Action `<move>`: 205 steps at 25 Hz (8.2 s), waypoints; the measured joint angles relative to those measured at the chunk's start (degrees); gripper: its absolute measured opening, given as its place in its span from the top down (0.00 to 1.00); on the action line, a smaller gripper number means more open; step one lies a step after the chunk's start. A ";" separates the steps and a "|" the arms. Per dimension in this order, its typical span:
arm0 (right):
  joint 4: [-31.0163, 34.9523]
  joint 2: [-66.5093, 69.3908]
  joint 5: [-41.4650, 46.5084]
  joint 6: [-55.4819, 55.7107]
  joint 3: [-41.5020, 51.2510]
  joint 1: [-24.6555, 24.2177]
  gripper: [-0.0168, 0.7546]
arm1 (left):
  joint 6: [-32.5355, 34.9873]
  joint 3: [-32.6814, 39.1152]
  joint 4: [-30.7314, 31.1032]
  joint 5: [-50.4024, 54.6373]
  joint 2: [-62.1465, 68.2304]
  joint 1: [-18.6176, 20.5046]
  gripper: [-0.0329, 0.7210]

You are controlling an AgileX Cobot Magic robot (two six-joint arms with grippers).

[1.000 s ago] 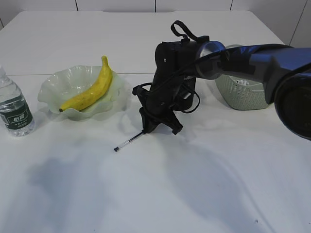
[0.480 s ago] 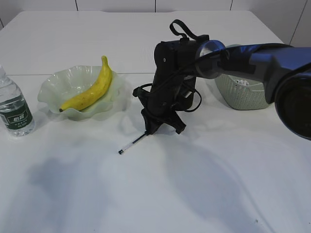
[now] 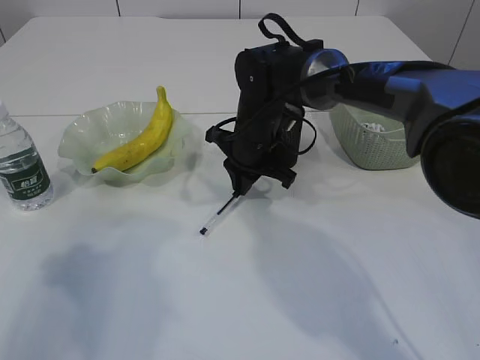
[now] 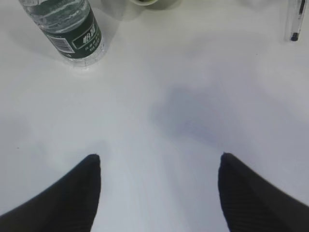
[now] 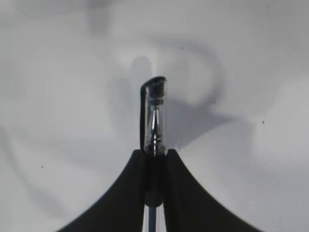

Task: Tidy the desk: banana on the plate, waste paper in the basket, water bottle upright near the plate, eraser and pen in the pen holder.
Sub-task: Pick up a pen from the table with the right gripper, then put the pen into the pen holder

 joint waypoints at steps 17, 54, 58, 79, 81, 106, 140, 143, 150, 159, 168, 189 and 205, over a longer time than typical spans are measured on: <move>0.34 0.00 7.38 -14.50 -5.68 0.00 0.90 | 0.00 0.00 0.00 -0.61 0.00 0.00 0.24; -7.57 0.00 8.93 -40.04 -22.77 1.15 0.90 | 0.00 0.00 0.00 -0.95 0.00 0.00 0.24; -8.67 0.00 9.02 -41.21 -24.16 1.21 0.90 | 0.00 0.00 0.00 -0.95 0.00 0.00 0.24; -19.04 0.00 9.41 -47.22 -35.28 4.30 0.90 | 0.00 0.00 -0.45 -1.55 0.00 0.00 0.24; -19.04 -0.10 9.41 -47.73 -35.40 4.30 0.90 | 0.00 0.00 -0.45 -1.66 0.00 0.00 0.24; -25.89 -0.20 -2.79 -53.12 -35.40 4.30 0.90 | 0.00 0.00 -0.45 -2.11 0.00 0.00 0.24; -28.80 -0.20 -16.92 -55.87 -35.40 -1.21 0.90 | 0.00 0.00 -0.45 -8.24 0.00 0.00 0.24; -28.80 0.13 -18.27 -56.33 -35.40 -1.92 0.90 | 0.00 0.00 -0.58 -9.25 0.00 0.00 0.24; -28.56 1.83 -22.62 -56.65 -35.30 -3.90 0.90 | 0.00 0.00 -0.58 -10.97 0.00 0.00 0.24; -18.46 3.26 -29.85 -61.61 -35.30 -7.60 0.90 | 0.00 0.00 -0.70 -12.12 0.00 0.00 0.24; -7.45 3.48 -35.27 -71.68 -35.30 -11.03 0.90 | 0.00 0.00 -0.70 -14.78 3.17 0.00 0.24; -1.29 11.73 -42.70 -73.65 -35.30 -14.10 0.90 | 0.00 0.00 -0.82 -20.89 4.21 0.00 0.24; 16.85 10.76 -41.95 -88.44 -35.30 -15.02 0.90 | 0.00 0.00 -1.96 -21.98 4.30 0.00 0.24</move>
